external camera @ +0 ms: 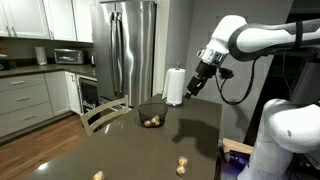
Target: Put the right most object in the black basket
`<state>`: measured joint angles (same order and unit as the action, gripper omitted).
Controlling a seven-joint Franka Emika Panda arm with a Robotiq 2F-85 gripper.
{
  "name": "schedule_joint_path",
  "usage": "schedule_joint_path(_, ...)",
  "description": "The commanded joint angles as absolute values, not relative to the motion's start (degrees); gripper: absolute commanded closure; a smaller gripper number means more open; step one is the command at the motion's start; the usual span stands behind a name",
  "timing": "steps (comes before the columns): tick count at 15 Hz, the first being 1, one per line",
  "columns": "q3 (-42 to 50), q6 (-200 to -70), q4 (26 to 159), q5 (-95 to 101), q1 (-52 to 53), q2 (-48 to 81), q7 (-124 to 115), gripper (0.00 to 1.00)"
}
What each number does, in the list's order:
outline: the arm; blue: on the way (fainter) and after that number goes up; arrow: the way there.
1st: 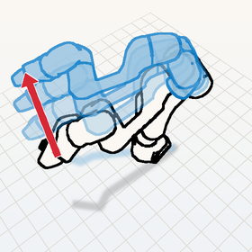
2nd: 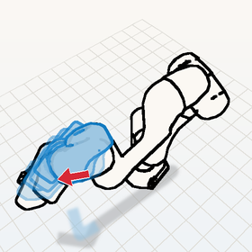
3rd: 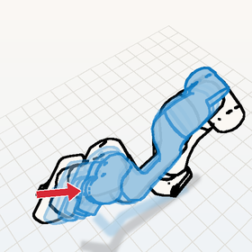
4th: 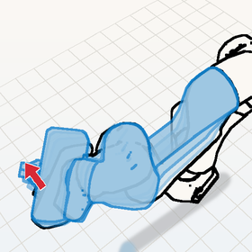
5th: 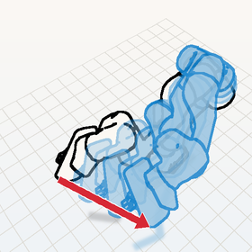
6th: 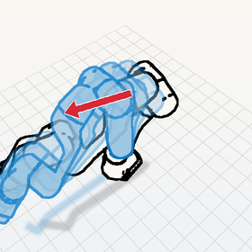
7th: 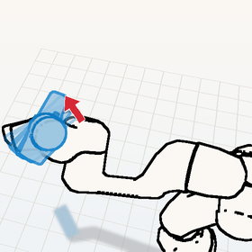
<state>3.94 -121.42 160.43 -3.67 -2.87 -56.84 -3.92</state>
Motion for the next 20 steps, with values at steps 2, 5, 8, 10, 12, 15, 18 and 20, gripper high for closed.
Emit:
schedule_joint_path(2, 3.6, -121.0, 161.2, -4.1, -3.3, -56.7, -3.6, 0.00)
schedule_joint_path(5, 3.6, -121.0, 161.4, -4.1, -3.3, -56.5, -3.6, 0.00)
schedule_joint_path(8, 3.6, -121.0, 161.4, -4.1, -3.3, -56.5, -3.6, 0.00)
schedule_joint_path(10, 3.6, -121.0, 161.4, -4.1, -3.3, -56.5, -3.6, 0.00)
schedule_joint_path(12, 3.6, -121.0, 161.4, -4.1, -3.3, -56.5, -3.6, 0.00)
schedule_joint_path(15, 2.0, -120.2, 159.8, -3.9, -3.1, -52.8, -5.1, 0.00)
schedule_joint_path(18, -0.1, -116.9, 157.7, -3.8, -3.0, -48.2, -6.9, 0.00)
schedule_joint_path(20, -1.4, -115.0, 156.7, -3.9, -2.7, -45.0, -8.1, 0.00)
